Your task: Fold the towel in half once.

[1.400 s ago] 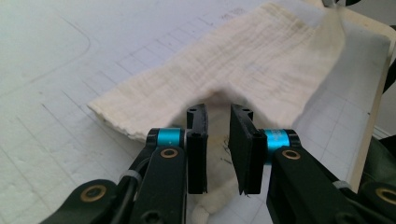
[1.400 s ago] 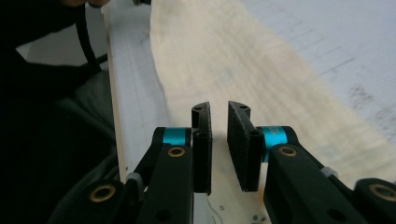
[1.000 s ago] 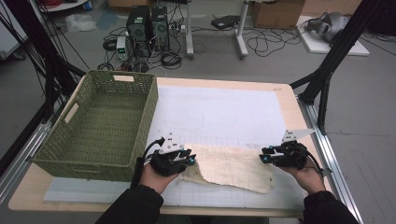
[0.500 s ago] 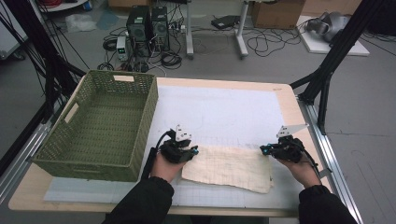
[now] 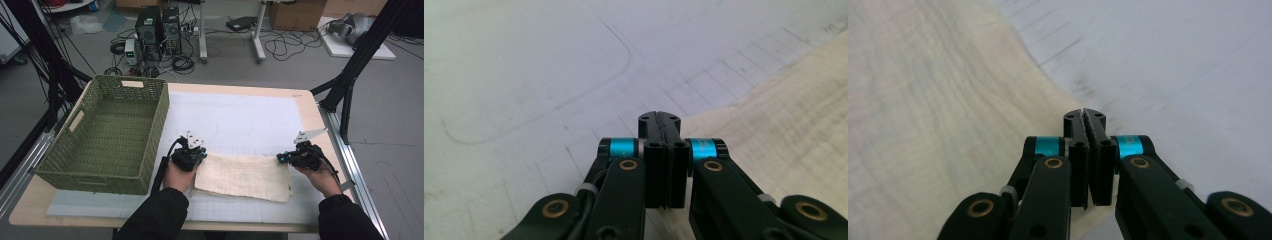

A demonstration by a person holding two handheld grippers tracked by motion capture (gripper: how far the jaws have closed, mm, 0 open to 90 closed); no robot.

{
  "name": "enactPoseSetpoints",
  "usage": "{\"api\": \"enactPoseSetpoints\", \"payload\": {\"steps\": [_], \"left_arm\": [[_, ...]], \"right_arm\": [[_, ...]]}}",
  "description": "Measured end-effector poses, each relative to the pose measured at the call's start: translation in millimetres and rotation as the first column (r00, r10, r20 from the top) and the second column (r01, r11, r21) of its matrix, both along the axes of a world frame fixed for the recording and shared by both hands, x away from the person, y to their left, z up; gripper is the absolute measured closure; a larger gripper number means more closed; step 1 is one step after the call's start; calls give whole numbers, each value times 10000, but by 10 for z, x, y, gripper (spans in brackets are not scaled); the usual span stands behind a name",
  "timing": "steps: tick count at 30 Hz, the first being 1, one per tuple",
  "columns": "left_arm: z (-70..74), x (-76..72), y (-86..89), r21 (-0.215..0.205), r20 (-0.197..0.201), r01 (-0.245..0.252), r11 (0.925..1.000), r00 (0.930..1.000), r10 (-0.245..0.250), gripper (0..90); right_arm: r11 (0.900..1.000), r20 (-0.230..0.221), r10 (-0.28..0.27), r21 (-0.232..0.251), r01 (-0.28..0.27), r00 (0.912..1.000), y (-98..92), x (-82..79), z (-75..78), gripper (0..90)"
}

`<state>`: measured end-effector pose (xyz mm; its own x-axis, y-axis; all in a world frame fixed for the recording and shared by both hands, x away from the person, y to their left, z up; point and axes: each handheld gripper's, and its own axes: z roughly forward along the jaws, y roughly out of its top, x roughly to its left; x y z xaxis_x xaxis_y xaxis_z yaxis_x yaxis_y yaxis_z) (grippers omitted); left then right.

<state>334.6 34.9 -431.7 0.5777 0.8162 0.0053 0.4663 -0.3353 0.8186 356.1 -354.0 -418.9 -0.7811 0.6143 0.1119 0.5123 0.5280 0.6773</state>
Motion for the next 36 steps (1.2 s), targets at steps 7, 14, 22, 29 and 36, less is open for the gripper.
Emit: {"api": "enactPoseSetpoints", "payload": {"steps": [7, 14, 22, 29, 36], "left_arm": [[-27, 272, -86, -399, 18, -545, 9977, 9985, 546, 804], [148, -15, 28, -704, 468, 396, 9967, 9982, -364, 691], [-122, -228, 42, -2, -914, 1543, 9880, 9839, -1536, 813], [-112, -280, 64, 39, -564, 1645, 9864, 9848, -1640, 737], [-35, -483, 78, -455, -744, 2834, 9579, 9553, -2861, 717]], "right_arm": [[9927, 32, -1205, 9, 1205, 9927, -42, 288, -46, 884], [9937, 546, -959, 639, 923, 9939, -65, 91, 109, 711], [9955, -388, 726, 646, -700, 9966, 74, -365, -119, 729], [9969, -395, 655, 474, -636, 9971, 24, -430, -192, 729], [9903, -237, 1291, 552, -1276, 9914, 67, -576, -196, 717]]}}
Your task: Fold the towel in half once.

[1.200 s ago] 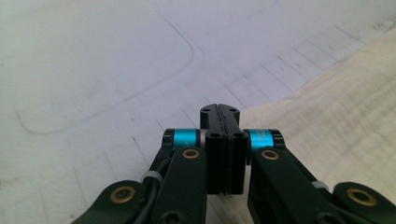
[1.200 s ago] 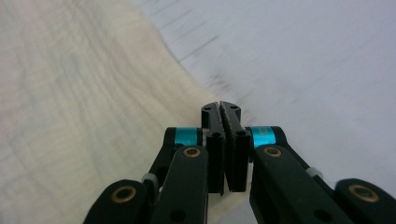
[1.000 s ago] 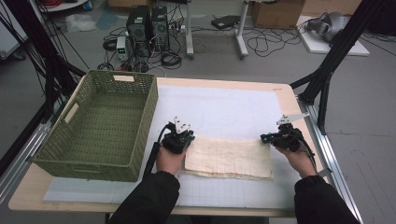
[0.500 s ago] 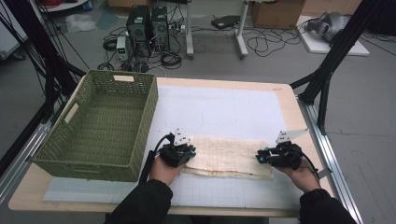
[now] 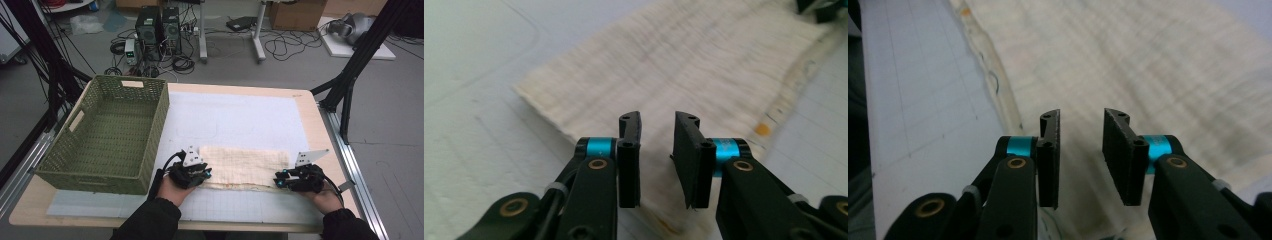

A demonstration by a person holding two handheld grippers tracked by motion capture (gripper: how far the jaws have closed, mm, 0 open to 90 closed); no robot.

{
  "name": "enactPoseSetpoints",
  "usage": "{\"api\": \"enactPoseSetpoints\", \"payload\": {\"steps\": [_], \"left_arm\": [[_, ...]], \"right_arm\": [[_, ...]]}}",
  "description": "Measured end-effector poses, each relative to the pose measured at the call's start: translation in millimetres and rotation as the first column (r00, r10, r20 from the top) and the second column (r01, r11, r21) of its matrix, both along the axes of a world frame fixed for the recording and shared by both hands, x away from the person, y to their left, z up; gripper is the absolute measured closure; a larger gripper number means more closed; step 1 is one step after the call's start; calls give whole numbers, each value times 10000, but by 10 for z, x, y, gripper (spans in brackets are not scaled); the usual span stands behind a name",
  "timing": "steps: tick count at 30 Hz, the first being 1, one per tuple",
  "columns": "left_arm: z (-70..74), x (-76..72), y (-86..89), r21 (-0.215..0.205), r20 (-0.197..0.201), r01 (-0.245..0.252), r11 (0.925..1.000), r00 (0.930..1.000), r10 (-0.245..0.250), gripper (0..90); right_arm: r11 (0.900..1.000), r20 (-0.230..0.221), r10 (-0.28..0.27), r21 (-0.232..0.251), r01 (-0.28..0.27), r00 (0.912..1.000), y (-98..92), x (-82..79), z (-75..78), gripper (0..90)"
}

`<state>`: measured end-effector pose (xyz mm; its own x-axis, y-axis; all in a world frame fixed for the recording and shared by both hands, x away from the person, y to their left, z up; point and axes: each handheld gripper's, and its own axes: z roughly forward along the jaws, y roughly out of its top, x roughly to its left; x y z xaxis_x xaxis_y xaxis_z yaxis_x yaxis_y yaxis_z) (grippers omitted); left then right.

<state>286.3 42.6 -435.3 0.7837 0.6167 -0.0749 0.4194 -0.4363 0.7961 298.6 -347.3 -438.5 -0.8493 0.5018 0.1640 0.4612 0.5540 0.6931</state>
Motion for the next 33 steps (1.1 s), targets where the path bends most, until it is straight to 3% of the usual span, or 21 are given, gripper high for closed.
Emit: {"api": "enactPoseSetpoints", "payload": {"steps": [1, 2, 3, 6, 8, 12, 14, 15, 16, 19, 24, 25, 28, 33], "left_arm": [[-44, 11, -1, -4, -560, 342, 9994, 9978, -342, 704], [-88, 6, -10, 281, -717, 339, 9990, 9969, -318, 710], [-109, -18, 1, 222, -364, 226, 9995, 9991, -218, 746], [-106, -15, 32, 213, -422, 163, 9996, 9990, -154, 876], [-84, -27, 46, 347, -405, 229, 9991, 9989, -215, 890], [-70, -54, 79, 87, -592, 340, 9994, 9977, -334, 895], [-52, -77, 79, 26, -516, 431, 9991, 9977, -429, 894], [-9, -67, 70, -230, -272, 300, 9993, 9992, -306, 877], [7, -50, 60, -251, -189, 274, 9993, 9994, -279, 861], [2, 0, 19, 11, -141, 199, 9998, 9997, -199, 857], [-84, 20, 4, 550, -207, 42, 9985, 9998, -31, 834], [-109, 11, 20, 500, 9, 86, 9987, 10000, -86, 831], [-104, 11, 17, 352, -20, 132, 9993, 9999, -132, 787], [-53, 12, 2, 7, 273, -8, 10000, 9996, 7, 725]], "right_arm": [[9999, 12, -20, -120, 20, 10000, 6, -13, -19, 772], [9999, -15, -88, -74, 88, 10000, -2, -11, -21, 834], [9999, -153, -98, -73, 97, 9998, -12, -8, -18, 875], [9999, -161, 14, -119, -16, 9999, -20, -17, -16, 888], [9999, -206, 100, -82, -101, 9997, -33, -35, -12, 890], [9997, -310, 246, 0, -246, 9992, -93, -116, -12, 889], [9998, -320, 196, 82, -194, 9993, -114, -130, -9, 882], [9990, -393, 101, 449, -84, 9992, -138, -130, 8, 823], [9987, -314, 24, 516, -8, 9995, -136, -122, 20, 806], [9972, -288, -16, 742, 37, 9996, -93, -78, 20, 758], [9987, -212, 138, 501, -127, 9997, -44, -50, -14, 734], [9994, -196, 128, 339, -122, 9997, -50, -45, -41, 726], [9989, -147, 114, 454, -107, 9998, -68, -61, -49, 694], [9977, 291, -128, 675, 108, 9995, -92, -80, -19, 617]]}}
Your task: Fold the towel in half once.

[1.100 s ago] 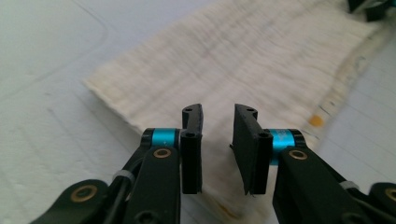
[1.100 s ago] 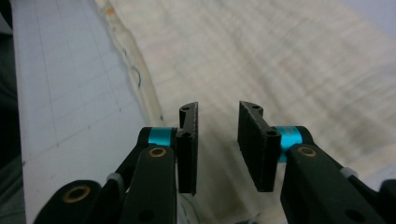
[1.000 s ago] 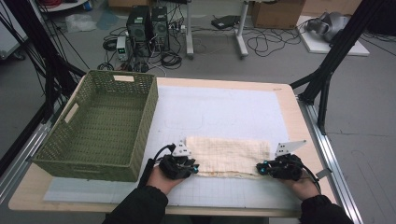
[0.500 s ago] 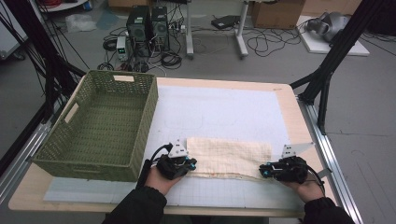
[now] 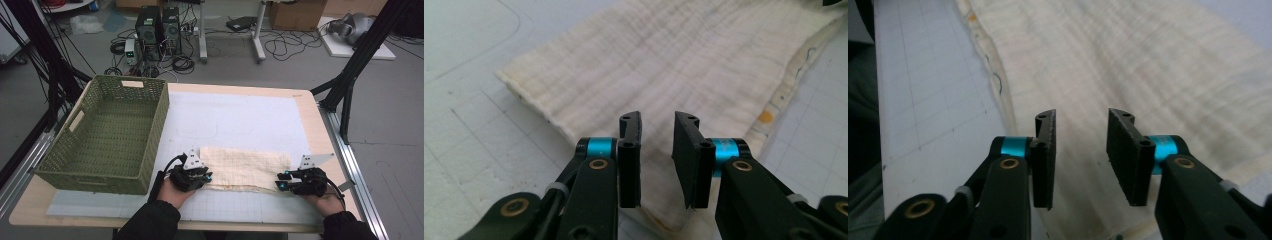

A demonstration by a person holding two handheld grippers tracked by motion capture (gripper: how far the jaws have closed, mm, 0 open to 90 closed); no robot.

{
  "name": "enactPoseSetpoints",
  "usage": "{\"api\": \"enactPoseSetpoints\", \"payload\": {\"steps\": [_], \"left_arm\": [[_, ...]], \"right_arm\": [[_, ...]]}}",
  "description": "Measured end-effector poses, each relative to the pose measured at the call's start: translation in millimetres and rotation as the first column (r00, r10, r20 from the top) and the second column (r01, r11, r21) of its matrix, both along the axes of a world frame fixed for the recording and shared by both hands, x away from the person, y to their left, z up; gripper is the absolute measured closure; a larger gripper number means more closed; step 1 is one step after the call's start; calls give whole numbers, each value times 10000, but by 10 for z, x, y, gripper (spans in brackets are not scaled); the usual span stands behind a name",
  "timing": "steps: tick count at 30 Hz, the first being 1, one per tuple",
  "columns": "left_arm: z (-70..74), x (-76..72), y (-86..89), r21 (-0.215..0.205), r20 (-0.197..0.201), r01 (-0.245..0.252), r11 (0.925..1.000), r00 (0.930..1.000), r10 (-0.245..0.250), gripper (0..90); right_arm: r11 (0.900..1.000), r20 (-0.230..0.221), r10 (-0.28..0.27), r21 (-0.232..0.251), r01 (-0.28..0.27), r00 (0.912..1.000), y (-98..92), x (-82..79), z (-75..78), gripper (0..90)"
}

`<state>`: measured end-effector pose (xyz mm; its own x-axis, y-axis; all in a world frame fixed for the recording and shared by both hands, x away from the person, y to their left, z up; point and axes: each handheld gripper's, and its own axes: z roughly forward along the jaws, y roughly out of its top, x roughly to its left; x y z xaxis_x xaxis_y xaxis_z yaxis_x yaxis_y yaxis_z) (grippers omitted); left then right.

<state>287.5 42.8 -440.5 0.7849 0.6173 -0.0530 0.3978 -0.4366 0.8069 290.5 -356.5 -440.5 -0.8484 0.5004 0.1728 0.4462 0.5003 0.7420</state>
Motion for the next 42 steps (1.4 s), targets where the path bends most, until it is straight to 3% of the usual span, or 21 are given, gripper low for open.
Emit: {"api": "enactPoseSetpoints", "payload": {"steps": [4, 7, 9, 12, 17, 26, 33, 42], "left_arm": [[30, 65, 3, -363, 146, -481, 9982, 9987, 487, 685], [42, 118, 15, -1042, 99, -917, 9903, 9956, 933, 663], [47, 149, 7, -1194, 45, -992, 9879, 9949, 1004, 659], [54, 176, -23, -1203, 149, -969, 9880, 9949, 994, 644], [60, 215, -74, -1303, 68, -1071, 9857, 9940, 1089, 609], [130, 251, -146, -1129, 18, -827, 9902, 9965, 834, 608], [166, 252, -161, -960, 81, -635, 9934, 9979, 646, 607], [171, 343, -149, -975, 84, -929, 9909, 9955, 941, 618]], "right_arm": [[9978, 53, -551, 379, 548, 9985, -63, 37, 36, 545], [9952, 20, -848, 499, 846, 9964, -87, 64, 49, 513], [9946, 122, -900, 538, 893, 9959, -88, 80, 56, 497], [9924, 156, -1089, 590, 1078, 9939, -88, 110, 66, 441], [9873, 112, -1297, 940, 1281, 9915, -109, 177, 108, 420], [9834, 272, -1423, 1174, 1382, 9895, -61, 271, 178, 383], [9874, 426, -1334, 916, 1290, 9902, -4, 310, 190, 384], [9889, 458, -1316, 759, 1279, 9903, 62, 358, 181, 390]]}}
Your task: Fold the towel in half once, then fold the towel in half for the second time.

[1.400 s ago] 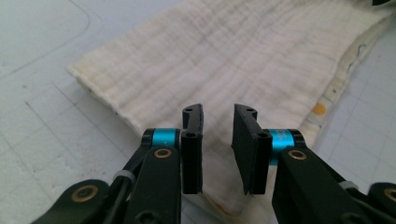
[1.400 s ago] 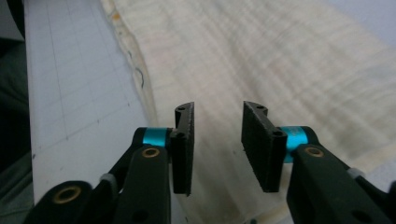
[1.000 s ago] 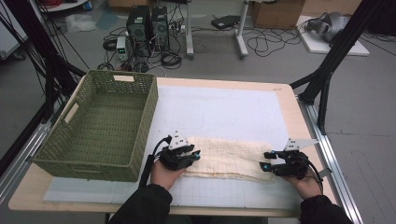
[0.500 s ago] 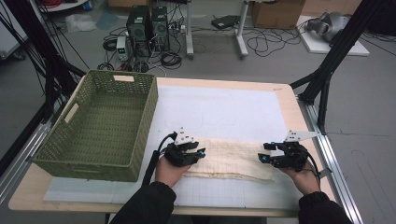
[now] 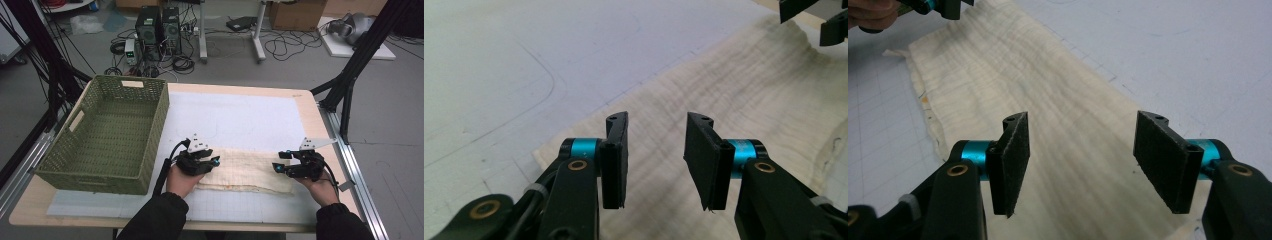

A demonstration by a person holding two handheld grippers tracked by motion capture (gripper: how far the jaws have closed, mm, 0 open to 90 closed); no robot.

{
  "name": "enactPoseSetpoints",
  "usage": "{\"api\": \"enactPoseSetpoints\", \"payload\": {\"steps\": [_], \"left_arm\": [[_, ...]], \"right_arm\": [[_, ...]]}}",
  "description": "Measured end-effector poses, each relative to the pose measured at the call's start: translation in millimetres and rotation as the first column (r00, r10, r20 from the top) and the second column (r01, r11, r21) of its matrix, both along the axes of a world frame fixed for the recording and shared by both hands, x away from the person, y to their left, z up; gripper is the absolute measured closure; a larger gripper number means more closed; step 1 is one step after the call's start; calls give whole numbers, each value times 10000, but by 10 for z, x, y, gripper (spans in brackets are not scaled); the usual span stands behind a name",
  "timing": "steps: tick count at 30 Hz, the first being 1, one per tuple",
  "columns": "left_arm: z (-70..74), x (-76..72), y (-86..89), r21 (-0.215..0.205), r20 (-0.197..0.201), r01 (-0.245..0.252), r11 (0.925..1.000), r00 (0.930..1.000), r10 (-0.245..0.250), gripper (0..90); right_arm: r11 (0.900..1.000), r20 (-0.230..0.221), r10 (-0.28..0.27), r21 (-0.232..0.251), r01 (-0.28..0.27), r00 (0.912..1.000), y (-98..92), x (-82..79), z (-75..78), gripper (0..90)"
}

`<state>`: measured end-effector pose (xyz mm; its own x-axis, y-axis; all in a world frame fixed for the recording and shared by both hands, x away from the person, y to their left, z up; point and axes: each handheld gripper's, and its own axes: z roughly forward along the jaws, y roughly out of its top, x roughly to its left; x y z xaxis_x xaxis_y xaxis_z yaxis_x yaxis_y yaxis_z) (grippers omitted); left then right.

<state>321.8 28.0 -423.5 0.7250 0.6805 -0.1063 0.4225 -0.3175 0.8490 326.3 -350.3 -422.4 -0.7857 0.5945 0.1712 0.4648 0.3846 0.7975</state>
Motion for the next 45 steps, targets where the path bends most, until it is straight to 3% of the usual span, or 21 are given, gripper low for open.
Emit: {"api": "enactPoseSetpoints", "payload": {"steps": [6, 10, 15, 16, 17, 18, 19, 20, 21, 23, 29, 32, 35, 36, 38, 42, 45], "left_arm": [[68, 117, -8, -73, -5, -382, 9992, 9993, 381, 630], [41, 169, -6, -103, -72, -469, 9988, 9989, 469, 632], [-13, 213, -22, 254, -7, -632, 9977, 9980, 632, 662], [-60, 252, -21, 575, -229, -728, 9957, 9970, 742, 708], [-60, 252, -21, 575, -229, -728, 9957, 9970, 742, 756], [-101, 264, -30, 1009, -516, -588, 9932, 9966, 642, 801], [-101, 264, -30, 1009, -516, -588, 9932, 9966, 642, 822], [-119, 259, -43, 1296, -520, -491, 9904, 9971, 562, 833], [-143, 256, -60, 1771, -534, -547, 9827, 9965, 651, 833], [-170, 262, -68, 2074, -559, -741, 9754, 9946, 874, 833], [-170, 255, -50, 2128, -515, -792, 9739, 9944, 921, 798], [-103, 285, 54, 1208, -423, -1481, 9816, 9871, 1541, 761], [-77, 319, 100, 928, -407, -1792, 9794, 9822, 1836, 706], [-89, 367, 129, 921, -598, -2002, 9754, 9767, 2061, 686], [-119, 407, 151, 621, -981, -2141, 9748, 9707, 2195, 643], [-208, 453, 120, 880, -1468, -1952, 9768, 9674, 2066, 579], [-211, 442, 96, 1059, -1259, -1918, 9757, 9707, 2045, 610]], "right_arm": [[9997, 30, -103, -215, 104, 9999, 35, 63, -2, 431], [9982, -79, -429, -425, 425, 9990, 17, 119, -32, 453], [9952, -200, -843, -517, 832, 9962, -48, 177, -68, 551], [9933, -266, -992, -616, 974, 9947, -76, 210, -89, 633], [9943, -506, -950, -528, 923, 9942, -88, 227, -107, 673], [9950, -667, -914, -463, 884, 9936, -95, 243, -126, 691], [9944, -783, -942, -546, 900, 9925, -95, 249, -139, 714], [9939, -794, -909, -694, 855, 9927, -94, 258, -157, 724], [9926, -878, -926, -864, 850, 9918, -86, 262, -171, 730], [9891, -836, -973, -1186, 871, 9917, -79, 261, -198, 747], [9861, -767, -1219, -1226, 1120, 9896, -198, 221, -203, 760], [9876, -939, -1360, -919, 1274, 9862, -300, 213, -192, 703], [9859, -916, -1442, -985, 1351, 9853, -309, 230, -158, 637], [9839, -830, -1568, -999, 1483, 9841, -317, 271, -124, 595], [9808, -804, -1749, -1015, 1665, 9813, -337, 323, -110, 565], [9796, -1218, -1860, -1005, 1743, 9750, -379, 395, -164, 537], [9843, -1460, -1628, -919, 1505, 9758, -378, 403, -186, 565]]}}
